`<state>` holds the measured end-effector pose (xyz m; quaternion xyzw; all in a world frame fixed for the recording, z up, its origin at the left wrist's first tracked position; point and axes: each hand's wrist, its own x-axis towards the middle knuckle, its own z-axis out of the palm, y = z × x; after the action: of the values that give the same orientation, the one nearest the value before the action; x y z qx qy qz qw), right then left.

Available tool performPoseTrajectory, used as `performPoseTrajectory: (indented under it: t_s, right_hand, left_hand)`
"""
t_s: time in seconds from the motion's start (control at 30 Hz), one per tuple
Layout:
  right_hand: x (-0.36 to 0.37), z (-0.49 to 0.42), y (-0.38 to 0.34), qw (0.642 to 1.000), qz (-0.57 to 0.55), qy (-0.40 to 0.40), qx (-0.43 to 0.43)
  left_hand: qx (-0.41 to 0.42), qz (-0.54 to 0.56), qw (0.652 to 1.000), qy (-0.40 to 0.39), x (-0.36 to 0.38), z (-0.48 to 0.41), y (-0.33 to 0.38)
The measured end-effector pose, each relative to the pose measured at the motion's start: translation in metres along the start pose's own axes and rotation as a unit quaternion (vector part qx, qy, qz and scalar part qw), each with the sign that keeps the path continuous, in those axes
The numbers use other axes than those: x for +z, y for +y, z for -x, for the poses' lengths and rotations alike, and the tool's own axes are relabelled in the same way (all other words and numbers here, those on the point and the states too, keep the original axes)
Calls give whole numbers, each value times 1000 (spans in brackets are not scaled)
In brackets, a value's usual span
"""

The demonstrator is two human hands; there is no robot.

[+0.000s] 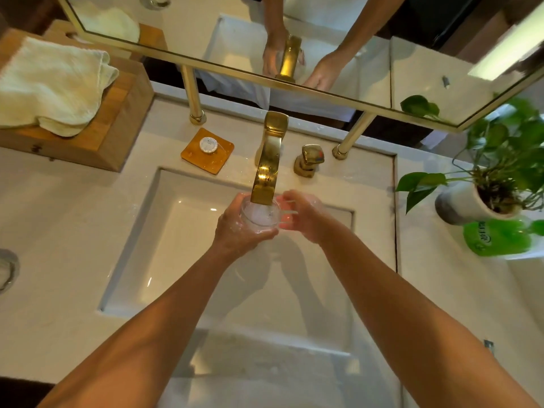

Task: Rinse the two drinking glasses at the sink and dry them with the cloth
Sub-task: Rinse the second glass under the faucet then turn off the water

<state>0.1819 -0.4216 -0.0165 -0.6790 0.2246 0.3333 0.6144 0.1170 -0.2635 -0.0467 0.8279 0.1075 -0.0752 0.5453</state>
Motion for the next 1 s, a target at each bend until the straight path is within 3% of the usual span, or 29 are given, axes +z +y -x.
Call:
performPoseTrajectory:
  t_s: [0.1, 0.23, 0.33, 0.43, 0.67, 0.9, 1.0]
  right_hand:
    - [-18, 4, -33, 975, 145, 85, -144]
    - [-29, 0, -55, 863, 378, 174, -288]
    - [-36, -14, -61, 762, 537, 209, -295]
    - [-42, -26, -63, 718, 628, 151, -262]
    - [-47, -35, -68, 696, 640, 144, -291]
    - [-33, -34, -70, 739, 575, 208, -284]
    - [-29, -28, -64, 784, 533, 212, -240]
  left_hand:
    - [-15, 26, 1000, 0, 0, 2, -3]
    - [-14, 43, 999, 9, 1, 3, 0]
    - [-6, 49, 999, 8, 1, 1, 3]
    - [9, 40, 999, 9, 0, -1, 7]
    - [15, 27, 999, 10, -3, -4, 4]
    - [0, 17, 1000, 13, -6, 8, 0]
    - [-10, 22, 1000, 2, -11, 15, 0]
